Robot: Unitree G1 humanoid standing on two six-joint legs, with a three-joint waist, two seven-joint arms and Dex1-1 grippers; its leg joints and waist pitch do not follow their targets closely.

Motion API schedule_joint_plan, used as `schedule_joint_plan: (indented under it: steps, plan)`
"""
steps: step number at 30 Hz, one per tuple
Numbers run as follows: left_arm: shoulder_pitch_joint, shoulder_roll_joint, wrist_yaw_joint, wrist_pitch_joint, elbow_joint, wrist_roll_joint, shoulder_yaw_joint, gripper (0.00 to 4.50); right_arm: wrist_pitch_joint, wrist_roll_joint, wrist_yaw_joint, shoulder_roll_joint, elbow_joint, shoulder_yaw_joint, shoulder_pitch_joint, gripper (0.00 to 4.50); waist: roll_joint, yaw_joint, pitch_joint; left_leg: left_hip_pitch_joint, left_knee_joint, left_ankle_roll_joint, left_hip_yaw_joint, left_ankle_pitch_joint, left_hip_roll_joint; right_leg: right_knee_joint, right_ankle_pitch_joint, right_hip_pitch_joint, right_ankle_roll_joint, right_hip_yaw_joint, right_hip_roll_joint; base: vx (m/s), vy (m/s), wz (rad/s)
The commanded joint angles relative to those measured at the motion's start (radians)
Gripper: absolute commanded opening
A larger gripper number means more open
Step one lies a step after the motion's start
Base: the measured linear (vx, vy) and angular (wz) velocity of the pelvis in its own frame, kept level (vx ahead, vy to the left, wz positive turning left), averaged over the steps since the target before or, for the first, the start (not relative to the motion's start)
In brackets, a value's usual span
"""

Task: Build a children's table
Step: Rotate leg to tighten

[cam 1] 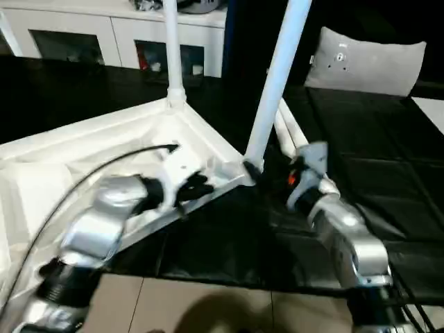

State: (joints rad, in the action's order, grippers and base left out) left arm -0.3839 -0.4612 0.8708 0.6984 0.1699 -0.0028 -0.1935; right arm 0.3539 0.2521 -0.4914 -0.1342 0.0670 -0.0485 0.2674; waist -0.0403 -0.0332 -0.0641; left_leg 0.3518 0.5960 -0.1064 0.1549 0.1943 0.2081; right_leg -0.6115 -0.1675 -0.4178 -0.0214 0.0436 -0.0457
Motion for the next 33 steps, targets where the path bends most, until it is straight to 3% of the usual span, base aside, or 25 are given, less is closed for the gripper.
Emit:
schedule_joint_plan:
  steps: [1, 6, 8, 10, 17, 22, 28, 33]
  plan:
    - [0.030, -0.040, 0.006, 0.089, 0.076, 0.005, -0.028, 1.37, 0.038, -0.011, -0.022, -0.020, -0.054, -0.027, -0.013, 4.50, 0.015, 0.004, 0.066, 0.005, -0.070, 0.005, 0.008, 0.185, 0.008, 0.073, -0.287, 0.058, -0.140, -0.041, -0.059, 0.000, 0.000, 0.00]
    - [0.049, -0.063, -0.010, 0.174, 0.098, 0.012, -0.029, 1.37, 0.103, -0.006, -0.057, -0.053, -0.116, -0.075, -0.046, 4.50, 0.016, 0.005, 0.062, 0.004, -0.070, 0.006, 0.008, 0.213, 0.005, 0.084, -0.344, 0.055, -0.120, -0.040, -0.056, 0.000, 0.000, 0.00]
    - [0.057, -0.089, -0.024, 0.216, 0.108, 0.029, -0.037, 1.37, 0.146, -0.008, -0.102, -0.102, -0.172, -0.125, -0.076, 4.50, 0.022, 0.003, 0.061, 0.002, -0.070, 0.006, 0.006, 0.228, 0.005, 0.088, -0.374, 0.054, -0.111, -0.039, -0.056, 0.000, 0.000, 0.00]
    - [0.061, -0.107, -0.038, 0.240, 0.110, 0.035, -0.044, 1.37, 0.177, 0.001, -0.142, -0.139, -0.216, -0.156, -0.097, 4.50, 0.020, 0.004, 0.059, 0.002, -0.071, 0.009, 0.005, 0.241, 0.006, 0.089, -0.386, 0.054, -0.104, -0.038, -0.054, 0.000, 0.000, 0.00]
    - [0.065, -0.126, -0.092, 0.261, 0.069, 0.065, -0.058, 1.21, 0.268, 0.023, -0.254, -0.252, -0.307, -0.221, -0.121, 4.50, 0.022, 0.002, 0.060, 0.003, -0.068, 0.018, 0.001, 0.250, 0.004, 0.098, -0.447, 0.050, -0.083, -0.035, -0.056, 0.000, 0.000, 0.00]
    - [0.071, -0.139, -0.104, 0.272, 0.053, 0.061, -0.074, 0.77, 0.285, 0.022, -0.262, -0.270, -0.322, -0.233, -0.116, 4.50, 0.016, 0.003, 0.061, 0.005, -0.066, 0.021, 0.001, 0.246, 0.004, 0.099, -0.452, 0.050, -0.085, -0.034, -0.056, 0.000, 0.000, 0.00]
    - [0.074, -0.128, -0.120, 0.250, 0.034, 0.042, -0.052, 0.22, 0.300, 0.025, -0.265, -0.275, -0.335, -0.243, -0.108, 4.50, 0.016, 0.003, 0.059, 0.004, -0.065, 0.022, 0.001, 0.254, 0.002, 0.103, -0.477, 0.048, -0.077, -0.033, -0.056, 0.000, 0.000, 0.00]
    - [0.059, -0.124, -0.125, 0.199, -0.004, 0.039, -0.045, 0.03, 0.300, 0.022, -0.264, -0.278, -0.337, -0.247, -0.111, 4.50, 0.019, 0.006, 0.058, 0.004, -0.066, 0.020, -0.003, 0.273, 0.001, 0.106, -0.506, 0.046, -0.062, -0.030, -0.056, 0.000, 0.000, 0.00]
